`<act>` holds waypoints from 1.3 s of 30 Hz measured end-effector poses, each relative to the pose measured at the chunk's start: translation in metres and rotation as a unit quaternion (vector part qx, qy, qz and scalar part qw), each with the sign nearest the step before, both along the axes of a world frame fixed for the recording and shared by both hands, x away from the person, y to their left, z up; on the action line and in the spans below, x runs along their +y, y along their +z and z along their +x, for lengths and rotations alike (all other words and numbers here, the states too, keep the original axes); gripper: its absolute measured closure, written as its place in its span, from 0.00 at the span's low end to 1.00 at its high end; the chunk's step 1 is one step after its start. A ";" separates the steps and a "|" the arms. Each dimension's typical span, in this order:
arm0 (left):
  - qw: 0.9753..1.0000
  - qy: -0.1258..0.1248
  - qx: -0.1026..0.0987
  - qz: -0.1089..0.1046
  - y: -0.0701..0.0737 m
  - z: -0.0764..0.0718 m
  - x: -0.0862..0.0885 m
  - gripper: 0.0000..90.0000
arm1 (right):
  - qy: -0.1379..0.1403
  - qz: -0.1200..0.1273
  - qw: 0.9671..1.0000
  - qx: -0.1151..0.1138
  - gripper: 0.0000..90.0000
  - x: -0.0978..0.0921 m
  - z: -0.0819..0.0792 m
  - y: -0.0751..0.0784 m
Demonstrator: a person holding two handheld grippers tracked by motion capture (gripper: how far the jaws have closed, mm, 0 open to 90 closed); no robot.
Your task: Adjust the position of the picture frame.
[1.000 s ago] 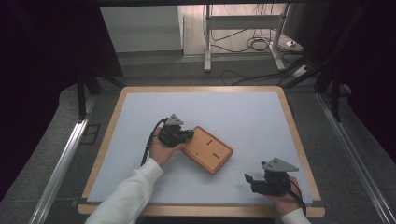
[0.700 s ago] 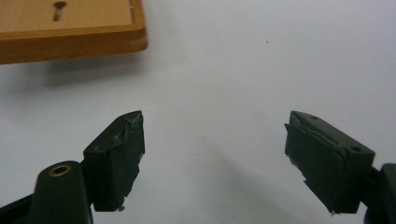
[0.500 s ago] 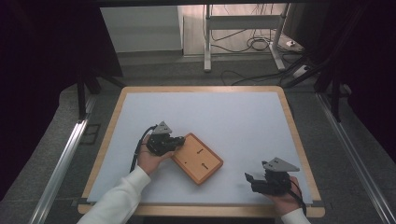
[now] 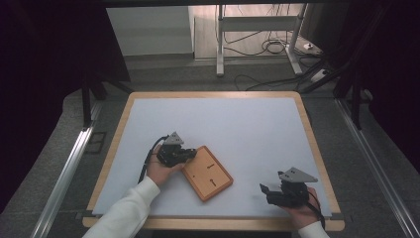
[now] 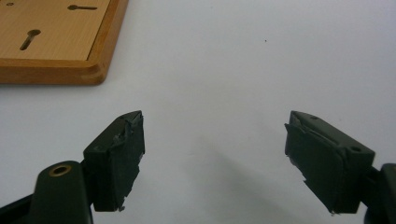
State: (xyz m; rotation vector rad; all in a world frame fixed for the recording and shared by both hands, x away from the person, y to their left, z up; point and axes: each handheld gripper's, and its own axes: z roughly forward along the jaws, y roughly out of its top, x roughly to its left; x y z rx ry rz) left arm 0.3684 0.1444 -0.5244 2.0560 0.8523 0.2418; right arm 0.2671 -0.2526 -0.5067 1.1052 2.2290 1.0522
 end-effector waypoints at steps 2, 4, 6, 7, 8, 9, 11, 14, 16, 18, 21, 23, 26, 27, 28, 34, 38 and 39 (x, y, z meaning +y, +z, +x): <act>1.000 -0.002 0.003 0.001 -0.002 0.001 0.000 0.94 | 0.000 0.000 1.000 0.002 0.23 0.000 0.001 -0.001; 1.000 -0.003 0.002 0.003 -0.002 0.001 0.000 0.94 | 0.000 0.000 1.000 0.003 0.23 0.000 0.001 -0.001; 1.000 -0.004 0.001 0.004 -0.002 0.001 0.000 0.94 | 0.001 -0.001 1.000 0.003 0.23 0.000 0.001 -0.001; 1.000 -0.005 0.002 0.005 -0.002 0.002 0.000 0.94 | 0.000 -0.002 1.000 0.002 0.23 0.000 0.001 -0.001; 1.000 -0.009 0.004 0.008 -0.001 0.003 0.000 0.94 | 0.001 -0.001 1.000 0.002 0.23 0.000 0.001 -0.001; 1.000 -0.020 0.008 0.012 0.000 0.006 0.000 0.93 | 0.001 -0.002 1.000 0.002 0.23 0.000 0.001 -0.001; 1.000 -0.023 0.009 0.015 0.001 0.008 -0.001 0.93 | 0.002 -0.002 1.000 0.003 0.23 0.000 0.001 -0.001; 1.000 -0.022 0.010 0.017 0.001 0.012 -0.003 0.93 | 0.003 -0.002 1.000 0.003 0.23 0.001 0.001 -0.002; 1.000 -0.020 0.010 0.014 0.001 0.013 -0.004 0.93 | 0.003 -0.003 1.000 0.003 0.23 0.001 0.001 -0.002; 1.000 -0.021 0.009 0.014 0.000 0.014 -0.005 0.93 | 0.003 -0.003 1.000 0.004 0.23 0.001 0.001 -0.001; 1.000 -0.023 0.008 0.013 0.000 0.015 -0.005 0.93 | 0.004 -0.001 1.000 0.004 0.23 0.001 0.001 -0.002; 1.000 -0.023 0.010 0.011 0.000 0.015 -0.005 0.93 | 0.004 -0.003 1.000 0.004 0.23 0.001 0.001 -0.002; 1.000 -0.021 0.016 0.005 0.000 0.015 -0.004 0.92 | 0.005 -0.002 1.000 0.003 0.23 0.001 0.001 -0.001; 1.000 -0.021 0.019 0.001 0.000 0.016 -0.003 0.92 | 0.005 -0.002 1.000 0.003 0.23 0.001 0.001 -0.001; 1.000 -0.015 0.023 -0.010 -0.001 0.015 -0.002 0.90 | 0.005 -0.001 1.000 0.003 0.23 0.001 0.000 -0.001; 0.999 0.028 0.022 -0.023 0.007 0.001 0.015 0.57 | 0.003 0.001 1.000 0.002 0.23 0.000 0.000 -0.001; 0.998 0.041 0.027 -0.029 0.008 -0.009 0.026 0.47 | 0.005 -0.001 1.000 0.002 0.24 0.001 0.000 0.000; 0.998 0.044 0.029 -0.029 0.009 -0.012 0.029 0.46 | 0.006 0.001 1.000 0.002 0.24 0.002 0.000 0.000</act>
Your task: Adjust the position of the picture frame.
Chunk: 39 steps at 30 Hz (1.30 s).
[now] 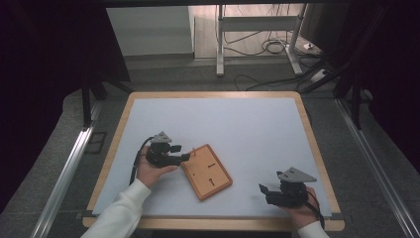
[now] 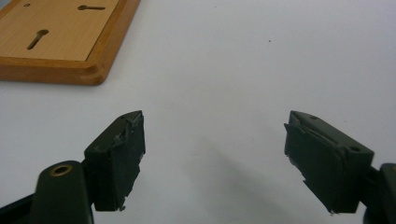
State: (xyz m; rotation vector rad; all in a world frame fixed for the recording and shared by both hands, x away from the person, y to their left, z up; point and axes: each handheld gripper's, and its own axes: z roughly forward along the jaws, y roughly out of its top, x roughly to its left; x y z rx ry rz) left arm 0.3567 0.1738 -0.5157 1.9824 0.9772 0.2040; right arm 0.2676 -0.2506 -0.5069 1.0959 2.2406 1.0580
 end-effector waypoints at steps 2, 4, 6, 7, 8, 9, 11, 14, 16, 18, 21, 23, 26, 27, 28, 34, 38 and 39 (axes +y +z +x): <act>1.000 0.006 0.000 0.007 0.001 -0.007 0.005 0.45 | 0.000 0.000 1.000 0.000 0.25 0.001 0.001 0.000; 1.000 0.009 -0.006 0.022 0.000 -0.017 0.010 0.43 | 0.017 0.006 1.000 0.006 0.36 0.006 0.003 0.002; 1.000 0.011 -0.010 0.026 0.000 -0.020 0.011 0.41 | 0.025 0.006 1.000 0.007 0.40 0.008 0.004 0.002; 0.999 0.010 -0.014 0.032 0.000 -0.022 0.012 0.41 | 0.032 0.005 0.999 0.009 0.44 0.011 0.005 0.003; 0.999 0.010 -0.016 0.035 0.000 -0.024 0.012 0.39 | 0.042 0.002 0.999 0.009 0.65 0.016 0.007 0.004; 0.999 0.007 -0.019 0.041 0.000 -0.027 0.011 0.38 | 0.054 0.003 0.998 0.015 0.76 0.018 0.009 0.005; 0.999 0.004 -0.021 0.044 0.001 -0.026 0.011 0.38 | 0.067 0.006 0.997 0.023 0.83 0.022 0.011 0.006; 0.999 -0.002 -0.024 0.042 0.000 -0.026 0.011 0.37 | 0.098 -0.001 0.994 0.041 0.99 0.040 0.024 0.006; 0.999 -0.001 -0.024 0.041 0.000 -0.027 0.012 0.37 | 0.103 -0.007 0.994 0.043 1.00 0.044 0.027 0.005; 0.999 0.000 -0.023 0.039 -0.001 -0.026 0.014 0.37 | 0.108 -0.013 0.993 0.047 1.00 0.053 0.032 0.004; 0.999 0.007 -0.022 0.038 -0.001 -0.025 0.016 0.37 | 0.110 -0.019 0.992 0.056 1.00 0.071 0.045 -0.002; 0.999 0.009 -0.023 0.035 0.000 -0.026 0.017 0.37 | 0.114 -0.022 0.992 0.057 1.00 0.075 0.047 -0.003; 0.999 0.011 -0.025 0.034 0.001 -0.026 0.016 0.37 | 0.123 -0.029 0.990 0.063 1.00 0.087 0.049 -0.006; 0.999 0.010 -0.025 0.036 0.000 -0.026 0.016 0.37 | 0.123 -0.029 0.990 0.063 1.00 0.087 0.049 -0.006; 0.999 0.009 -0.023 0.038 0.000 -0.026 0.015 0.37 | 0.122 -0.033 0.990 0.063 1.00 0.089 0.048 -0.007; 0.999 0.008 -0.021 0.041 -0.002 -0.026 0.012 0.37 | 0.115 -0.035 0.991 0.062 1.00 0.090 0.046 -0.010; 0.999 0.009 -0.022 0.043 -0.001 -0.026 0.012 0.37 | 0.121 -0.039 0.990 0.068 1.00 0.092 0.045 -0.013; 0.999 0.009 -0.022 0.043 -0.002 -0.026 0.012 0.37 | 0.128 -0.046 0.988 0.070 1.00 0.094 0.044 -0.015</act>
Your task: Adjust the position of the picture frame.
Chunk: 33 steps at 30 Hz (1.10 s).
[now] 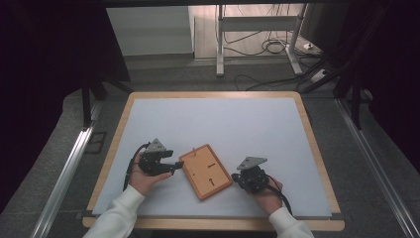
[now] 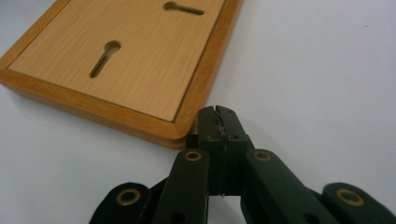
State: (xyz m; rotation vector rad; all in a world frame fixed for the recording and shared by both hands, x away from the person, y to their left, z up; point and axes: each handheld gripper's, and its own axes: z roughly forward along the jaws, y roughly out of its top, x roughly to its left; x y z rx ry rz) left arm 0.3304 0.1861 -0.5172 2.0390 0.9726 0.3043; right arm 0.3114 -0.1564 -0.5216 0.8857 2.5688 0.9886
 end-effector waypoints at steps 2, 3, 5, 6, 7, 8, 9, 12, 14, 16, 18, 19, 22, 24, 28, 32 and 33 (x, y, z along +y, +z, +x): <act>1.000 0.001 0.000 0.000 0.000 0.000 0.000 0.37 | 0.000 -0.006 1.000 -0.005 1.00 0.002 -0.002 -0.001; 1.000 0.001 0.000 -0.001 0.000 0.000 0.001 0.37 | -0.001 -0.009 1.000 -0.007 1.00 0.003 -0.003 -0.001; 1.000 0.001 0.000 0.000 0.000 0.000 0.001 0.37 | 0.000 -0.006 1.000 -0.004 1.00 0.002 -0.003 0.000; 1.000 0.001 0.000 0.000 0.000 0.000 0.001 0.37 | -0.001 -0.004 1.000 -0.001 1.00 0.002 -0.003 0.000; 1.000 0.001 0.000 0.000 0.000 0.000 0.001 0.37 | -0.001 -0.004 1.000 -0.001 1.00 0.002 -0.003 0.000; 1.000 0.000 0.000 0.001 0.000 0.000 0.000 0.37 | -0.003 -0.002 1.000 0.001 1.00 0.001 -0.003 0.000; 1.000 0.000 0.000 0.001 0.000 0.000 0.000 0.37 | -0.003 -0.003 1.000 0.000 1.00 0.001 -0.004 0.000; 1.000 -0.002 0.002 0.001 -0.001 0.000 0.000 0.37 | -0.001 -0.001 1.000 0.001 1.00 0.001 -0.006 -0.001; 1.000 -0.003 0.002 0.001 -0.001 0.001 0.000 0.37 | 0.004 0.001 1.000 0.006 1.00 0.002 -0.009 -0.001; 1.000 -0.002 0.001 0.001 -0.001 0.000 0.000 0.37 | 0.008 0.002 1.000 0.010 1.00 0.003 -0.011 -0.001; 1.000 -0.002 0.001 0.001 -0.001 0.000 0.000 0.37 | 0.012 0.005 1.000 0.014 1.00 0.004 -0.014 -0.001; 1.000 -0.002 0.001 0.001 -0.001 0.000 0.000 0.37 | 0.014 0.004 1.000 0.015 1.00 0.005 -0.015 -0.001; 1.000 -0.004 0.002 0.001 -0.001 0.000 0.000 0.37 | 0.020 0.004 1.000 0.016 1.00 0.006 -0.018 -0.001; 1.000 -0.004 0.002 0.002 -0.001 0.000 0.000 0.37 | 0.025 0.003 1.000 0.017 1.00 0.008 -0.020 -0.001; 1.000 -0.004 0.002 0.002 -0.001 0.000 0.000 0.37 | 0.035 0.003 0.999 0.025 1.00 0.012 -0.026 -0.002; 1.000 -0.002 0.002 0.001 -0.001 0.000 0.001 0.37 | 0.043 0.001 0.999 0.027 1.00 0.016 -0.030 -0.003; 1.000 -0.002 0.002 0.001 -0.001 0.001 0.001 0.37 | 0.046 0.003 0.999 0.028 1.00 0.017 -0.032 -0.003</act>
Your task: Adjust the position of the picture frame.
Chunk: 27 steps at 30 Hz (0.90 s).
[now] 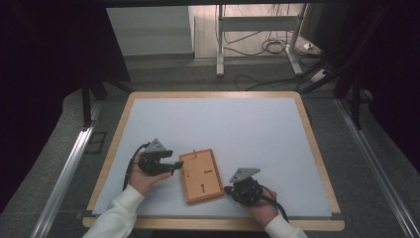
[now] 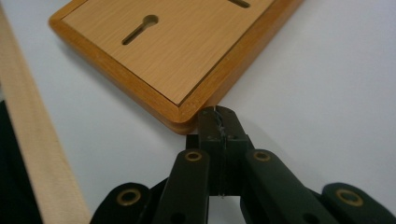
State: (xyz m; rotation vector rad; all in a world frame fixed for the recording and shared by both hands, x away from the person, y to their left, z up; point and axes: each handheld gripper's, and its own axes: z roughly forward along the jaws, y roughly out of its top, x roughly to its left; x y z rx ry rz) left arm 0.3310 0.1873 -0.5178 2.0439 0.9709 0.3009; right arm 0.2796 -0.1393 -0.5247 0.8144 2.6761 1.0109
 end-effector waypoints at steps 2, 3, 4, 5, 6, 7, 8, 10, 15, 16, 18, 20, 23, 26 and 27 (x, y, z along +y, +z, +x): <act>1.000 0.001 0.000 0.000 0.000 0.000 0.000 0.37 | 0.009 0.000 1.000 -0.003 1.00 0.004 -0.003 0.000; 1.000 0.001 0.000 0.000 0.000 0.000 0.000 0.37 | 0.012 -0.001 1.000 -0.001 1.00 0.006 -0.005 0.000; 1.000 0.001 0.000 0.000 0.000 0.000 0.000 0.37 | 0.018 -0.001 1.000 -0.001 1.00 0.008 -0.006 -0.001; 1.000 0.001 0.000 0.000 0.000 0.000 0.000 0.37 | 0.022 0.000 1.000 -0.001 1.00 0.010 -0.008 -0.001; 1.000 -0.001 0.000 0.002 0.000 0.000 0.000 0.37 | 0.024 -0.001 1.000 -0.002 1.00 0.012 -0.010 -0.001; 1.000 -0.001 0.000 0.003 0.000 0.000 -0.001 0.37 | 0.029 -0.002 1.000 -0.004 1.00 0.014 -0.010 -0.001; 1.000 -0.001 0.000 0.003 0.000 0.000 -0.001 0.37 | 0.029 -0.002 1.000 -0.004 1.00 0.014 -0.010 -0.001; 1.000 -0.002 0.000 0.003 0.000 0.000 -0.001 0.37 | 0.035 0.000 0.999 -0.002 1.00 0.016 -0.013 -0.001; 1.000 -0.002 0.000 0.002 -0.001 0.000 0.000 0.37 | 0.045 0.001 0.999 -0.006 1.00 0.021 -0.016 -0.002; 1.000 -0.002 0.000 0.001 -0.001 0.000 -0.001 0.37 | 0.045 0.002 0.999 -0.006 1.00 0.021 -0.016 -0.002; 1.000 -0.001 0.002 0.001 -0.001 0.000 -0.001 0.37 | 0.045 0.005 0.999 -0.004 1.00 0.021 -0.016 -0.003; 1.000 -0.002 0.000 0.001 -0.001 0.000 -0.001 0.37 | 0.047 0.005 0.999 -0.006 1.00 0.021 -0.016 -0.003; 1.000 -0.001 -0.001 -0.001 0.000 0.000 0.001 0.37 | 0.049 0.007 0.999 -0.012 1.00 0.020 -0.015 -0.002; 1.000 0.000 -0.002 -0.002 0.000 -0.001 0.002 0.37 | 0.038 0.013 0.999 -0.023 1.00 0.013 -0.013 0.002; 1.000 0.000 -0.002 -0.002 0.000 -0.001 0.002 0.37 | 0.038 0.013 0.999 -0.023 1.00 0.013 -0.013 0.002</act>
